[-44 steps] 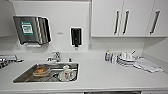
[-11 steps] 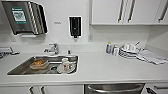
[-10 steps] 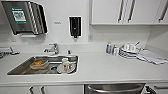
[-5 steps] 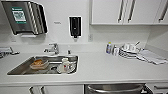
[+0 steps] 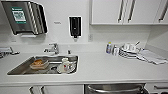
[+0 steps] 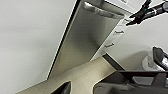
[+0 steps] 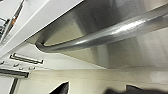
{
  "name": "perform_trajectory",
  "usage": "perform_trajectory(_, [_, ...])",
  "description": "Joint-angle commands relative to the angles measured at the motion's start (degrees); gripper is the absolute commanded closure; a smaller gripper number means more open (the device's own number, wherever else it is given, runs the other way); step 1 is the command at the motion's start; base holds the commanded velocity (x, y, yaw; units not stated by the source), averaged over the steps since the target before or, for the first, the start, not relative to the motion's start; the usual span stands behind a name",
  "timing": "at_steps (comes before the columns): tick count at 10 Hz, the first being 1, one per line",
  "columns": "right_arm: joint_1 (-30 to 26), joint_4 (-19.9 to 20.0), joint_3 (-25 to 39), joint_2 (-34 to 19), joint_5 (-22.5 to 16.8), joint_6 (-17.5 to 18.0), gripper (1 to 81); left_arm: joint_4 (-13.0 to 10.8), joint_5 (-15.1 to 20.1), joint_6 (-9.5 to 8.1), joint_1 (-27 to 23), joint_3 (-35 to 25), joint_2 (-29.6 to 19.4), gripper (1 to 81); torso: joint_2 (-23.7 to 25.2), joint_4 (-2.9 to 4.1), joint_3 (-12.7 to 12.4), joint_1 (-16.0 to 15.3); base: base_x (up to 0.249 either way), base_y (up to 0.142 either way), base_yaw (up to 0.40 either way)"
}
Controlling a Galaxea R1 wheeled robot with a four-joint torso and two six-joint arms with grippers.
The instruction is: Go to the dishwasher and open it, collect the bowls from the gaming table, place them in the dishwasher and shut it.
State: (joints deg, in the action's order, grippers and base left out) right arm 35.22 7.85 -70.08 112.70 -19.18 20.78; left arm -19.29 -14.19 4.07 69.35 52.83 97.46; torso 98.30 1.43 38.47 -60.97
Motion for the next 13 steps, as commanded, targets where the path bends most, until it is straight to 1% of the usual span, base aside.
perform_trajectory(1, [-10.90, 0.06, -2.41, 1.32, -4.29, 5.23, 1.0, -1.02, 2.06, -0.20, -4.88, -3.09, -3.85, 1.0, 0.00, 0.00, 0.00, 0.00, 0.000, 0.000, 0.000])
perform_trajectory(2, [-12.66, 0.06, -3.29, 2.73, -5.17, 7.16, 1.0, -0.93, 2.15, -0.20, -4.79, -3.00, -3.67, 1.0, 0.00, 0.00, 0.00, 0.00, 0.000, 0.000, 0.000])
perform_trajectory(3, [-14.24, -0.20, -4.00, 3.95, -5.69, 10.22, 1.0, -1.02, 2.15, -0.20, -4.80, -3.00, -3.50, 1.0, 0.00, 0.00, 0.00, 0.00, 0.000, 0.000, 0.000])
perform_trajectory(5, [-16.70, -0.29, -5.40, 5.54, -8.50, 15.14, 1.0, -0.93, 2.15, -0.20, -4.88, -2.73, -2.97, 1.0, 0.00, 0.00, 0.00, 0.00, 0.000, 0.000, 0.000])
perform_trajectory(7, [-17.15, -0.99, -8.30, 6.33, -10.88, 21.31, 1.0, -0.93, 2.15, -0.20, -4.88, -2.56, -2.53, 1.0, 0.00, 0.00, 0.02, 0.00, 0.000, 0.000, 0.000])
perform_trajectory(8, [-17.06, -2.12, -10.14, 6.77, -12.36, 25.40, 1.0, -0.93, 2.15, -0.20, -4.88, -2.38, -2.35, 1.0, 0.00, 0.00, 0.02, 0.00, 0.000, 0.000, 0.000])
perform_trajectory(10, [-17.15, -5.21, -11.12, 7.30, -15.36, 33.09, 1.0, -0.84, 2.15, -0.20, -4.88, -2.21, -2.27, 1.0, 0.00, 0.00, 0.02, 0.00, 0.000, 0.000, 0.000])
perform_trajectory(11, [-17.32, -7.31, -11.12, 7.74, -16.94, 36.06, 1.0, -0.93, 2.15, -0.12, -4.80, -2.12, -2.27, 1.0, 0.00, 0.00, 0.02, 0.00, 0.000, 0.000, 0.000])
perform_trajectory(12, [-17.41, -8.55, -11.12, 8.35, -17.38, 38.09, 1.0, -0.93, 2.15, -0.12, -4.79, -2.12, -2.18, 1.0, 0.00, 0.00, 0.02, 0.00, 0.000, 0.000, 0.000])
perform_trajectory(13, [-17.32, -8.90, -11.55, 9.23, -17.39, 39.67, 1.0, -0.84, 2.15, -0.12, -4.79, -1.60, -2.09, 1.0, 0.00, 0.00, 0.02, 0.00, 0.000, 0.000, 0.000])
